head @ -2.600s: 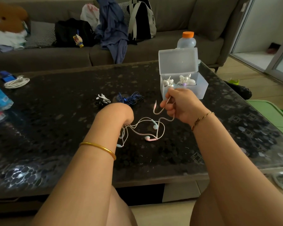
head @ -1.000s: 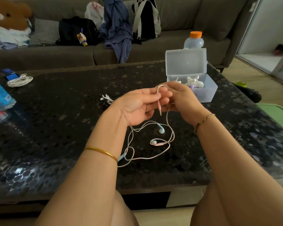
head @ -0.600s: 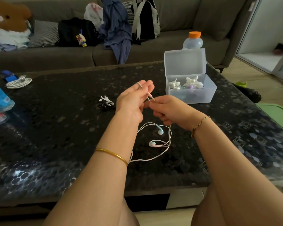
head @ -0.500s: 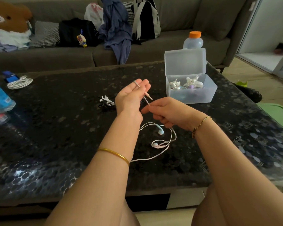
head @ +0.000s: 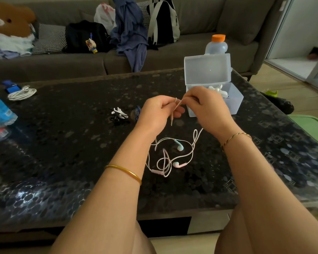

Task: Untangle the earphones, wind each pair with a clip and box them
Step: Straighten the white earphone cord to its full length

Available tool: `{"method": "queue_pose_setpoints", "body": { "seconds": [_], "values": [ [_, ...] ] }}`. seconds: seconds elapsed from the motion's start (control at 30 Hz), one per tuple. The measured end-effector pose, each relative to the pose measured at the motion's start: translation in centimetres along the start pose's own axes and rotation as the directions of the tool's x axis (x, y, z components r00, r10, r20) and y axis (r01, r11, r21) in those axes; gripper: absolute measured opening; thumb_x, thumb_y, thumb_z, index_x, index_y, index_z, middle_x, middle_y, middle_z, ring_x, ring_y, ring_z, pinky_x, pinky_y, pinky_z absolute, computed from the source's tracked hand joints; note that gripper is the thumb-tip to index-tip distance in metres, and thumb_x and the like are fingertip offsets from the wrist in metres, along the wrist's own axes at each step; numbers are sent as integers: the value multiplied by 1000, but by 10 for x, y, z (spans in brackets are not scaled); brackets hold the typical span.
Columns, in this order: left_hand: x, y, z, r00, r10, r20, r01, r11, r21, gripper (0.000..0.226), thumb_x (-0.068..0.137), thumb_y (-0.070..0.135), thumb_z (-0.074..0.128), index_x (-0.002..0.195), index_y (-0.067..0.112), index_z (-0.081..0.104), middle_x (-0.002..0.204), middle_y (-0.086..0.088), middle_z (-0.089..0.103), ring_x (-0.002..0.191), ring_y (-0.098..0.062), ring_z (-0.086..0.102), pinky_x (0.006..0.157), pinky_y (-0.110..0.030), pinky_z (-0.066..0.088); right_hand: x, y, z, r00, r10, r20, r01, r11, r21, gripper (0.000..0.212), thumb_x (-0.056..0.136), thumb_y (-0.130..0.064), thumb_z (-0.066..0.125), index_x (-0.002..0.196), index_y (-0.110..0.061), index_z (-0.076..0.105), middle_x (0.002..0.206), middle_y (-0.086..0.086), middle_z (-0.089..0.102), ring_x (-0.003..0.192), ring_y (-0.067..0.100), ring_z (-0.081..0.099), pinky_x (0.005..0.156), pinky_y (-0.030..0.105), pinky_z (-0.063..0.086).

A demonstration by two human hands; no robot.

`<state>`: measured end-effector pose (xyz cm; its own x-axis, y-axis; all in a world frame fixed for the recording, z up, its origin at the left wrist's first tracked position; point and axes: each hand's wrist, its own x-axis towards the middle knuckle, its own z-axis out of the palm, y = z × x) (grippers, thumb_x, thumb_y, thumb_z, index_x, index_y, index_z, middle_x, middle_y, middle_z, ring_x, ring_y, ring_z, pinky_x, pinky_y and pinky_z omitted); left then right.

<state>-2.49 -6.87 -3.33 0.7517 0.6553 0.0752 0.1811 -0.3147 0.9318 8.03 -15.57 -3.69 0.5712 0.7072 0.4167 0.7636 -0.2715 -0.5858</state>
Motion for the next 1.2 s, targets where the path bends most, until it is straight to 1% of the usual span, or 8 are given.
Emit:
{"method": "queue_pose_setpoints", "body": {
  "seconds": [0.2,0.4,0.53,0.63,0.77,0.87,1.03,1.2],
  "values": [
    [-3,4,-3,983,-111,148,124,989,-80,24,101,12,43,98,15,67,82,3,67,78,-7,62,85,-28,52,2,8,5,992,-23,-125,20,999,-29,14,95,-23,51,94,-19,64,89,-9,57,87,13,54,93,53,45],
    [-5,9,-14,937,-142,319,294,812,-504,25,101,11,41,99,12,65,72,7,60,66,-2,54,69,-19,37,-1,2,5,993,107,52,-119,914,388,17,96,-21,52,88,-17,66,67,-11,52,56,-3,49,55,11,43],
    [-1,13,-12,969,-191,156,245,671,-700,24,100,14,43,97,21,66,78,13,69,72,3,63,68,-21,35,-6,-5,7,896,208,393,-409,732,545,22,99,-21,46,90,-14,65,62,1,40,46,7,30,44,20,25],
    [0,13,-9,967,-251,-49,140,681,-719,22,99,12,47,98,21,67,86,12,73,77,4,68,72,-22,42,-10,-12,6,850,172,498,-413,804,428,23,98,-18,46,97,-8,67,61,3,40,43,7,27,42,19,23],
    [-2,8,-7,939,-147,-311,-40,850,-525,21,97,5,50,112,9,65,90,5,71,74,2,69,58,-5,47,-13,-20,-1,801,124,585,-385,856,345,22,97,-18,48,95,-10,68,57,0,41,39,6,28,38,17,25],
    [0,0,-4,934,46,-354,-132,966,-223,21,96,4,51,109,10,66,89,6,69,80,0,68,74,-12,52,-12,-22,-8,826,105,554,-355,860,367,24,98,-20,48,94,-8,68,56,1,42,39,7,29,38,19,29],
    [1,-6,-2,958,204,-199,-165,966,199,20,94,10,54,108,14,69,89,12,66,72,15,59,75,-2,44,-10,-18,-16,901,126,414,-308,859,408,19,95,-19,53,90,-6,67,56,3,47,46,10,39,44,20,44],
    [-2,2,0,993,117,21,-118,960,255,26,102,13,39,110,12,64,88,6,66,81,-4,63,71,-9,44,-2,-2,-10,988,47,146,-56,997,57,17,93,-21,55,93,-11,69,78,-5,60,70,9,55,73,27,50]
  ]
}}
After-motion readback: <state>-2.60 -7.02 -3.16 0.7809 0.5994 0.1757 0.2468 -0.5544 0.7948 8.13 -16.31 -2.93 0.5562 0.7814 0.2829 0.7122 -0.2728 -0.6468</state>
